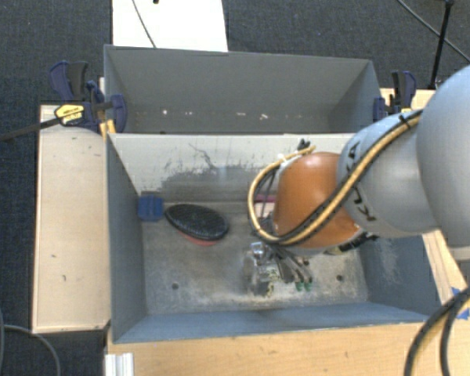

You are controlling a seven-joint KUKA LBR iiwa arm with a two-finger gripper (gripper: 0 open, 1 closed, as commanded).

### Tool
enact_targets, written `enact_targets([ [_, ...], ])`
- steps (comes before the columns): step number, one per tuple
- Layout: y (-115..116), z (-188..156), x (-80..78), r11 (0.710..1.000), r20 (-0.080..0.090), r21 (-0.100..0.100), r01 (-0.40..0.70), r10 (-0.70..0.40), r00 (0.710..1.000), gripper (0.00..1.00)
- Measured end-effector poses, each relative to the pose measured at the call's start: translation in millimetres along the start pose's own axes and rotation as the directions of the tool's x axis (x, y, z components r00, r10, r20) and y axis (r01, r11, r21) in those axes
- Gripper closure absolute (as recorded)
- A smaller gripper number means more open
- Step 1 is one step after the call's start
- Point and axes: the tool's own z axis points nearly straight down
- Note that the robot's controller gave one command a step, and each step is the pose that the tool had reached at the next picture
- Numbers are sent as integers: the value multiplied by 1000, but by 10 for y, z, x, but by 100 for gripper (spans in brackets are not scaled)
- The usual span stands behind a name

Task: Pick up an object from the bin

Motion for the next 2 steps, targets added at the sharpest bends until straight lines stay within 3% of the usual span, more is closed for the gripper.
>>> enact_targets([
  [1, 0, 0, 0, 1000, 0, 0, -4, 4, 1000, 0],
  [2, 903, -381, -895, 1000, 12, -5, -16, 16, 1000, 0],
])
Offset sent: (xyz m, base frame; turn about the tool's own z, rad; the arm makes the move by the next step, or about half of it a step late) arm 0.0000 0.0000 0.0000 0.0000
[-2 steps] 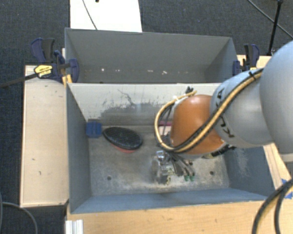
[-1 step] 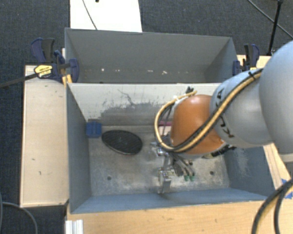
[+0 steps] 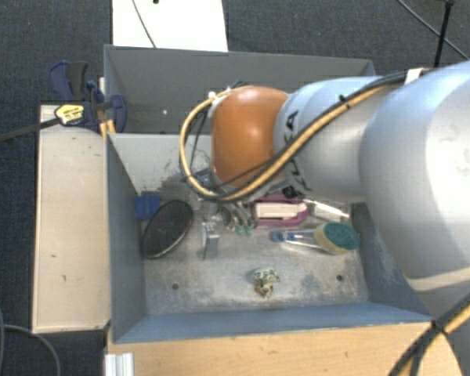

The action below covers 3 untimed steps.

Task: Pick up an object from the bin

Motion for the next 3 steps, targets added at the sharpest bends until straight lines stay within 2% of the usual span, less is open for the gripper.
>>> enact_targets([
  [1, 391, 399, 61, 978, -11, 6, -207, 207, 978, 0],
  [2, 751, 386, 722, 996, -13, 2, 88, -88, 996, 0],
  [3, 521, 363, 904, 957, -2, 1, 289, -289, 957, 0],
])
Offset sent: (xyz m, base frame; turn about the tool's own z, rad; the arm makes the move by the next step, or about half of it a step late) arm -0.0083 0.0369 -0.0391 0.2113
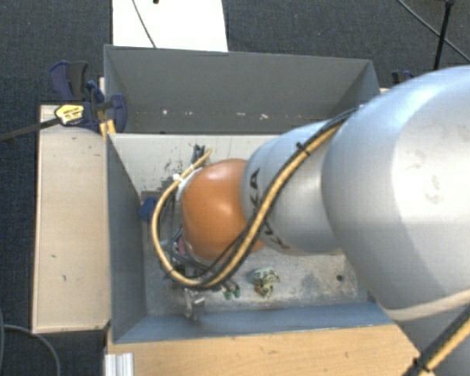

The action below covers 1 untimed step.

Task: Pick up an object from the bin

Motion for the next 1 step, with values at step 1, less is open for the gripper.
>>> enact_targets([
  [1, -861, 15, 218, 998, -10, 4, -57, 57, 998, 0],
])
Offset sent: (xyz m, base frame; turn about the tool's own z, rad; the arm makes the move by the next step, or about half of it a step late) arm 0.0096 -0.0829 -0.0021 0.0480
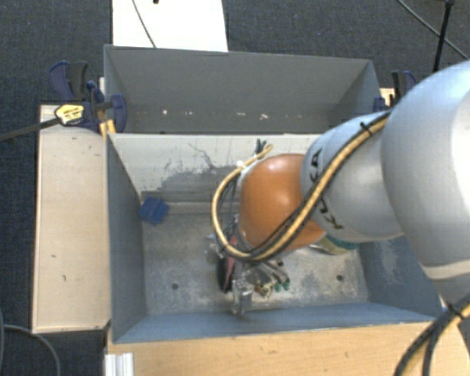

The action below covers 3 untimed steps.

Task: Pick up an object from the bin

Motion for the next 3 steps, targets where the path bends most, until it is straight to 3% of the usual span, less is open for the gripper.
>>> enact_targets([
  [1, -365, 0, 135, 977, -1, -3, 215, -215, 977, 0],
  [2, -841, 3, 200, 973, 4, -2, 229, -229, 973, 0],
  [3, -811, 4, 195, 974, 4, -4, 228, -228, 974, 100],
])
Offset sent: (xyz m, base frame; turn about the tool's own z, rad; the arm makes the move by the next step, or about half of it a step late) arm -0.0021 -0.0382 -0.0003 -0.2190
